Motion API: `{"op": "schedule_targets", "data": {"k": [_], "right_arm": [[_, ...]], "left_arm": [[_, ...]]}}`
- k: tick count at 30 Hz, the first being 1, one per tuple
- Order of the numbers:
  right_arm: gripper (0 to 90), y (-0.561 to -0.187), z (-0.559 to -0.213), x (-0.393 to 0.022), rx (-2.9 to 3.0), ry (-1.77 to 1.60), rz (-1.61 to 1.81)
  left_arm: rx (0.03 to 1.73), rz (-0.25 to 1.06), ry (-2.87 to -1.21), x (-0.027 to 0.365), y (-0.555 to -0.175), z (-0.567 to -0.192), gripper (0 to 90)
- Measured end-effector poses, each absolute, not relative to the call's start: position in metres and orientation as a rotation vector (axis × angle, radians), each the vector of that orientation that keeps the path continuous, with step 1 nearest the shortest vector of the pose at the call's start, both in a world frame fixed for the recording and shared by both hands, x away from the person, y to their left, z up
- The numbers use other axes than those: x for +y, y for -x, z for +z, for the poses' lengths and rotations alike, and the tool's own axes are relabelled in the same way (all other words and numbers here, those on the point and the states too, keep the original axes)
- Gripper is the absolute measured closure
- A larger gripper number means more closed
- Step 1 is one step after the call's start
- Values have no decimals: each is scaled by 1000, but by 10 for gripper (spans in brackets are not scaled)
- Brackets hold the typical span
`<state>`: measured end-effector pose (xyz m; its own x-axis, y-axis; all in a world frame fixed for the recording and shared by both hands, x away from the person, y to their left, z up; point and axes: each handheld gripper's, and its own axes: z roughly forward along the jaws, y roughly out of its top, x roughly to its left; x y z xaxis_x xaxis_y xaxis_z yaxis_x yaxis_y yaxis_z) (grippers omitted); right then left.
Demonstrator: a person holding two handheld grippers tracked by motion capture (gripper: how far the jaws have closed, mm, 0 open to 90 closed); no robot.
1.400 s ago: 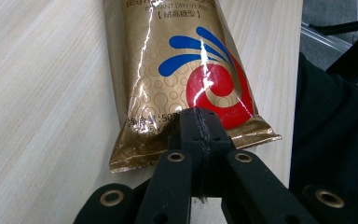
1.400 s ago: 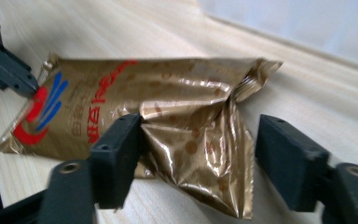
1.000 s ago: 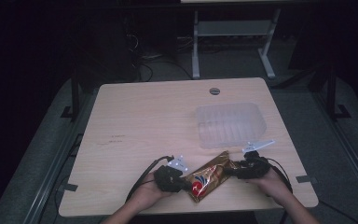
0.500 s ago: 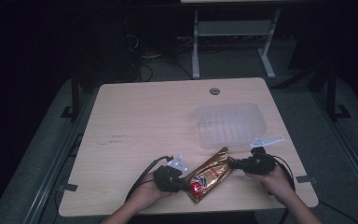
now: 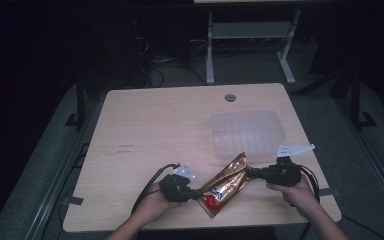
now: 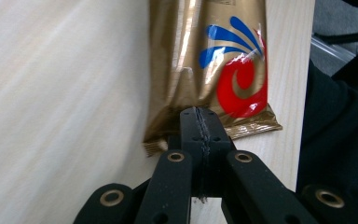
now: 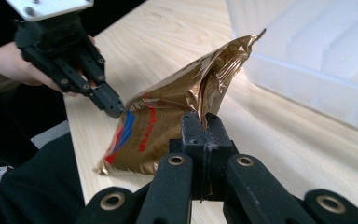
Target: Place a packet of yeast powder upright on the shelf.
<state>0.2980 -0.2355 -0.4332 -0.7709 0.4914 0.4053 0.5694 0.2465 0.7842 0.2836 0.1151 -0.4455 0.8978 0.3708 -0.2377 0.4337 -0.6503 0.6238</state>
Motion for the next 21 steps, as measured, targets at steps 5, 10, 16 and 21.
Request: {"op": "schedule_targets", "data": {"k": [5,10,16,21], "right_arm": [[900,-297,-423,-232,-2437,999,-1589],[900,-298,-409,-228,-2446,977,-1622],[900,-304,-392,-225,-2436,935,-1687],[900,-305,-378,-223,-2435,918,-1726]], "left_arm": [[593,-105,-2321,122,-286,-442,880],[620,-77,-2303,129,-287,-440,793],[636,-40,-2308,139,-290,-439,669],[657,-35,-2312,143,-292,-439,527]]}}
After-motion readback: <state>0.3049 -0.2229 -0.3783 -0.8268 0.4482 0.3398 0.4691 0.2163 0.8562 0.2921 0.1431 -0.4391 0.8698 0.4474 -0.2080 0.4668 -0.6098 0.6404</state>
